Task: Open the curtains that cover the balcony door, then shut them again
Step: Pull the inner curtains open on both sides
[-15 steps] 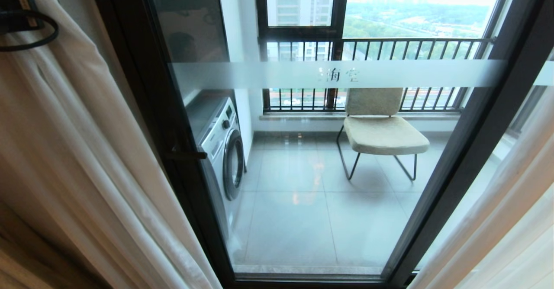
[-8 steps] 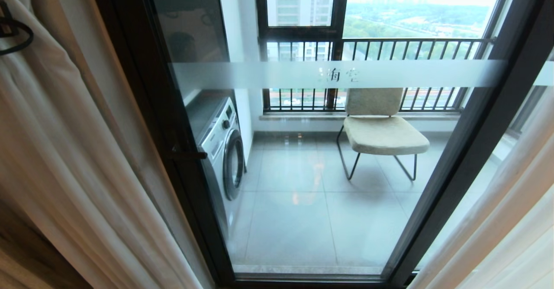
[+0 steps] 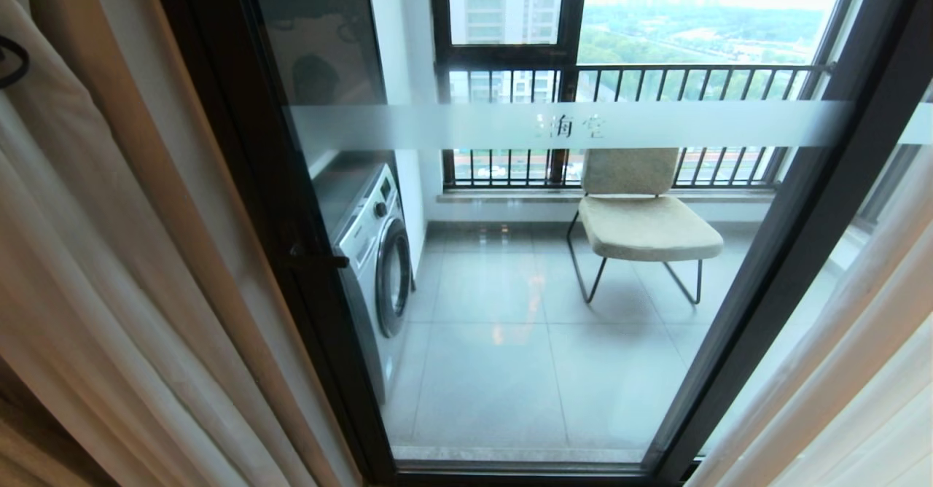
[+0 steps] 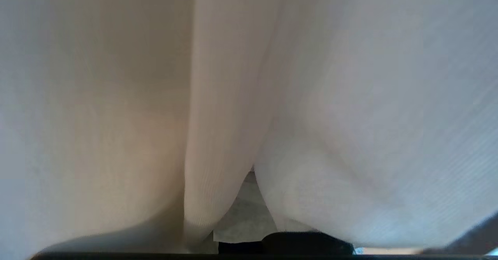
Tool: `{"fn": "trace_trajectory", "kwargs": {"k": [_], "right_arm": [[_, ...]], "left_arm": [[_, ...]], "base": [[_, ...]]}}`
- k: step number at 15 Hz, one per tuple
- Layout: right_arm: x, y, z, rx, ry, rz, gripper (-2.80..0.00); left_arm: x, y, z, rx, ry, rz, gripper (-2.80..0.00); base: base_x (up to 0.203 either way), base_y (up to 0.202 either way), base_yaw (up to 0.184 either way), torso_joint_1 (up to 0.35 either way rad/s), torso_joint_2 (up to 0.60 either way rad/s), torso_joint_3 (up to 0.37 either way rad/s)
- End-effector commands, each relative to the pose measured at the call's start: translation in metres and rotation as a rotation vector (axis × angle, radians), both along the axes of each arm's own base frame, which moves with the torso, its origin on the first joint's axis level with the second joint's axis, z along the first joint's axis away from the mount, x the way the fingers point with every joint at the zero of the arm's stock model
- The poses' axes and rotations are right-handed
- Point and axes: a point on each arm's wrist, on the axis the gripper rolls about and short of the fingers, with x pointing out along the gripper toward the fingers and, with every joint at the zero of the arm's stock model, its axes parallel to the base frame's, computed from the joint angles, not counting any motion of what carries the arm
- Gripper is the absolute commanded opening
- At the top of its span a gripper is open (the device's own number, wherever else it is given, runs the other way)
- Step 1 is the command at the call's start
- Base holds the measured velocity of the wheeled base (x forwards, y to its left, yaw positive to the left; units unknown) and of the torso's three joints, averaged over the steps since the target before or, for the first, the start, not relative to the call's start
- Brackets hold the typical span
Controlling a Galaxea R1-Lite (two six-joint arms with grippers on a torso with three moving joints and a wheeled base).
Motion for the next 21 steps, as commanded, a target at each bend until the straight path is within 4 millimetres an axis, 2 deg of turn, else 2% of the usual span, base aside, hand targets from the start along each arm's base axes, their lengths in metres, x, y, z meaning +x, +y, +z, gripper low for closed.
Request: {"fn": "trace_trajectory", "kwargs": {"k": [1,9,13,21], "right_arm": [[0.000,0.000,0.000,-0.001,0.001,-0.001,-2.80],[0.000,0.000,0.000,-0.001,0.001,0.000,-2.80],[0.000,0.000,0.000,-0.001,0.001,0.000,-2.80],[0.000,0.000,0.000,-0.001,0.001,-0.001,-2.80]], "left_arm": [[-0.002,0.011,-0.003,-0.005,0.007,0.032,-2.80],[-0.005,0.062,-0.010,-0.010,0.008,0.098,-2.80],[-0.004,0.089,-0.022,-0.043,0.019,0.091,-2.80],[-0.003,0.159,-0.053,-0.070,0.044,0.206,-2.80]], "base": [[0.000,0.000,0.000,0.000,0.00,0.000],[0.000,0.000,0.000,0.000,0.00,0.000],[0.000,0.000,0.000,0.000,0.00,0.000],[0.000,0.000,0.000,0.000,0.00,0.000]]}}
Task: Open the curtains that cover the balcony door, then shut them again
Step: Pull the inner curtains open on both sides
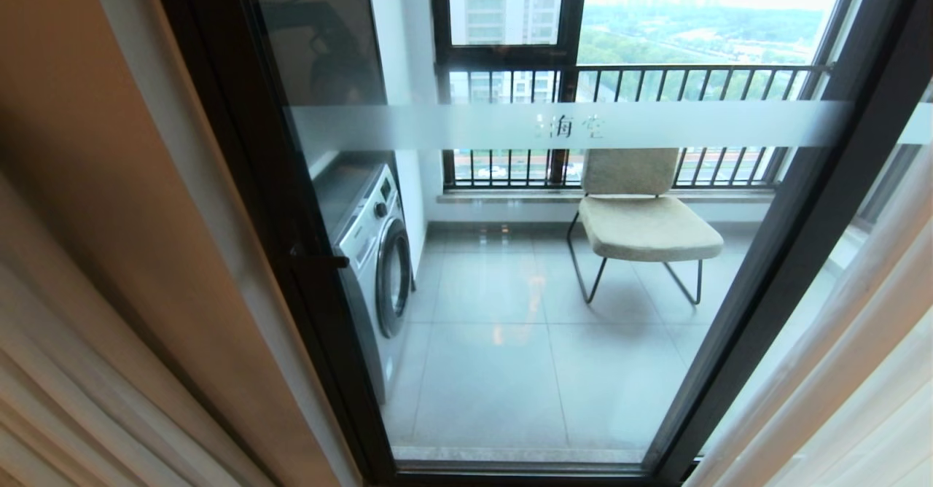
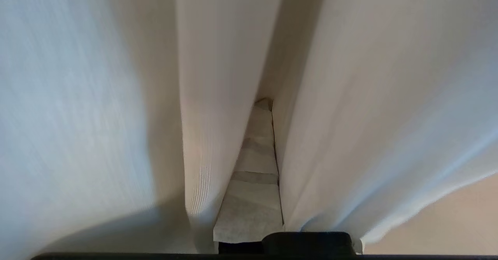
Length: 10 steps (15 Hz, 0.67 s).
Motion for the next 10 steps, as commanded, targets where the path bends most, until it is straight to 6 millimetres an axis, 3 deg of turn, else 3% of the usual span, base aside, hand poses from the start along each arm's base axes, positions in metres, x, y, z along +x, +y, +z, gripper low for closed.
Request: {"fn": "trace_trajectory", "kwargs": {"k": [1,4,10], "right_arm": [[0.000,0.000,0.000,-0.001,0.001,0.000,-2.80],[0.000,0.000,0.000,-0.001,0.001,0.000,-2.80],[0.000,0.000,0.000,-0.001,0.001,-0.001,-2.80]], "left_arm": [[0.007,0.022,-0.021,-0.034,0.031,0.023,-2.80],[0.006,0.037,-0.034,-0.051,0.045,0.046,-2.80],[0.006,0.040,-0.037,-0.052,0.046,0.053,-2.80]], "base": [[0.000,0.000,0.000,0.000,0.00,0.000],[0.000,0.000,0.000,0.000,0.00,0.000],[0.000,0.000,0.000,0.000,0.00,0.000]]}}
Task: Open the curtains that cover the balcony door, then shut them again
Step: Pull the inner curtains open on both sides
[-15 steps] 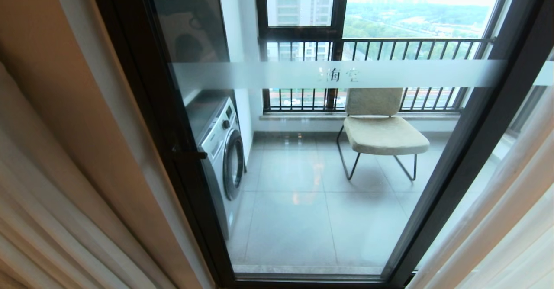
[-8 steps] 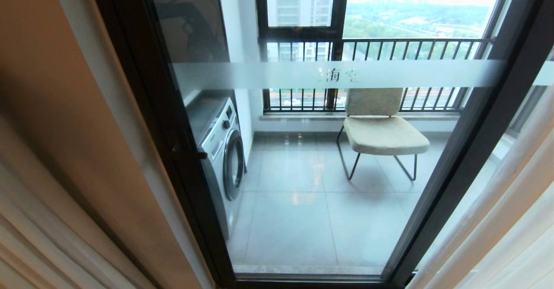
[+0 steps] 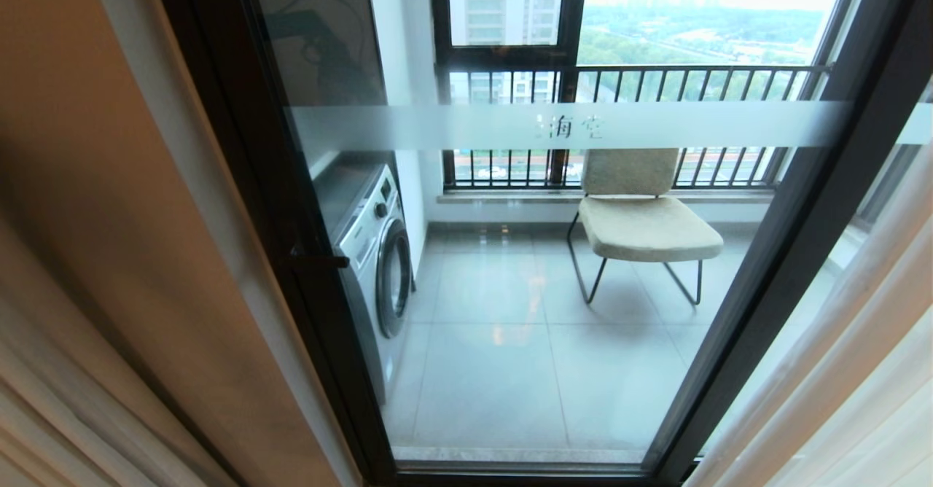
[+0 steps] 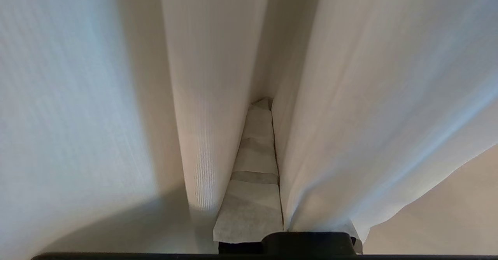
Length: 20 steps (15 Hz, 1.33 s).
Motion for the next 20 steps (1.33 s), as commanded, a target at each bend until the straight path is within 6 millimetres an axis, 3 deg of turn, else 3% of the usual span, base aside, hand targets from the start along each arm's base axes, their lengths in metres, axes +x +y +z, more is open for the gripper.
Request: {"fn": "trace_trajectory", "kwargs": {"k": [1,9,15,20], "right_arm": [[0.000,0.000,0.000,-0.001,0.001,0.000,-2.80],[0.000,0.000,0.000,-0.001,0.001,0.000,-2.80],[0.000,0.000,0.000,-0.001,0.001,-0.001,-2.80],[0.000,0.000,0.000,-0.001,0.001,0.000,-2.80]], "left_arm": [[0.001,0.001,-0.001,-0.002,0.002,-0.002,-2.80],[-0.003,-0.027,0.030,0.053,-0.046,-0.038,-2.80],[0.019,-0.064,0.042,0.070,-0.068,-0.153,-2.80],[0.027,-0.076,0.045,0.073,-0.073,-0.187,-2.80]], "base": [[0.000,0.000,0.000,0.000,0.00,0.000],[0.000,0.000,0.000,0.000,0.00,0.000],[0.000,0.000,0.000,0.000,0.00,0.000],[0.000,0.000,0.000,0.000,0.00,0.000]]}}
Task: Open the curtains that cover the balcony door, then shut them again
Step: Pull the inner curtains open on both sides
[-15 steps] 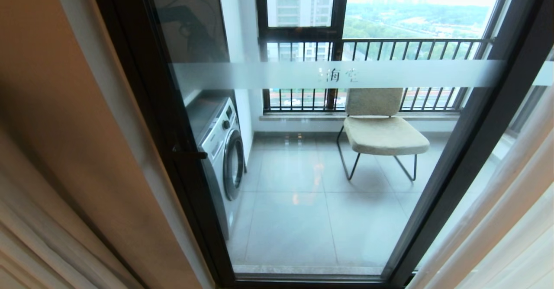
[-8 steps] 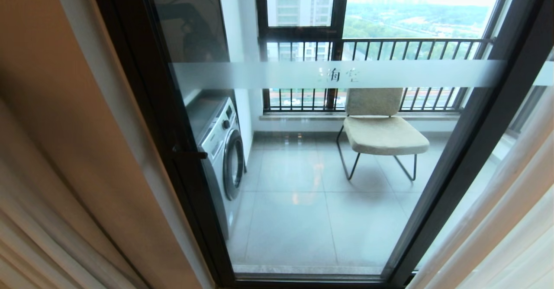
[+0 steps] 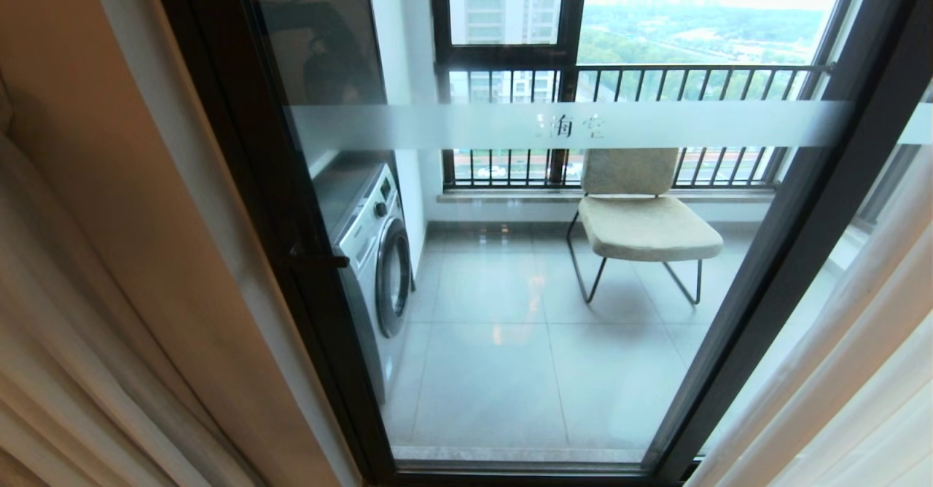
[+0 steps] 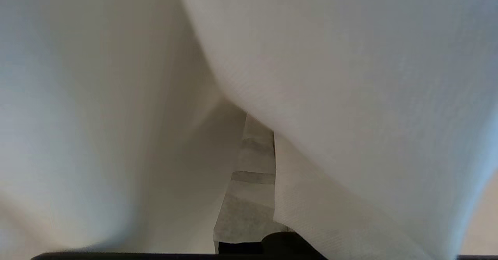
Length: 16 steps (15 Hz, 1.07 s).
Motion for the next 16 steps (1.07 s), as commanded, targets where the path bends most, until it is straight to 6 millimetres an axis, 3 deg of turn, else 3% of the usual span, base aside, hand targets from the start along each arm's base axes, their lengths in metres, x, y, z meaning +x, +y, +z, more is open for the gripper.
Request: {"fn": "trace_trajectory", "kwargs": {"k": [1,4,5,6,11,16], "right_arm": [[0.000,0.000,0.000,-0.001,0.001,0.000,-2.80],[0.000,0.000,0.000,-0.001,0.001,-0.001,-2.80],[0.000,0.000,0.000,-0.001,0.001,0.000,-2.80],[0.000,0.000,0.000,-0.001,0.001,-0.001,-2.80],[0.000,0.000,0.000,-0.001,0.001,0.000,-2.80],[0.000,0.000,0.000,-0.001,0.001,0.000,-2.80]], "left_arm": [[-0.001,-0.003,0.003,0.005,-0.007,-0.005,-2.80],[-0.001,-0.003,0.003,0.005,-0.008,-0.004,-2.80],[-0.001,-0.002,0.003,0.005,-0.007,-0.002,-0.33],[-0.002,-0.002,0.004,0.006,-0.009,-0.001,0.00],[-0.017,-0.009,0.016,0.016,-0.021,0.011,0.00],[-0.054,-0.033,0.023,0.000,-0.004,0.029,0.00]], "base": [[0.000,0.000,0.000,0.000,0.00,0.000],[0.000,0.000,0.000,0.000,0.00,0.000],[0.000,0.000,0.000,0.000,0.00,0.000],[0.000,0.000,0.000,0.000,0.00,0.000],[0.000,0.000,0.000,0.000,0.00,0.000],[0.000,0.000,0.000,0.000,0.00,0.000]]}}
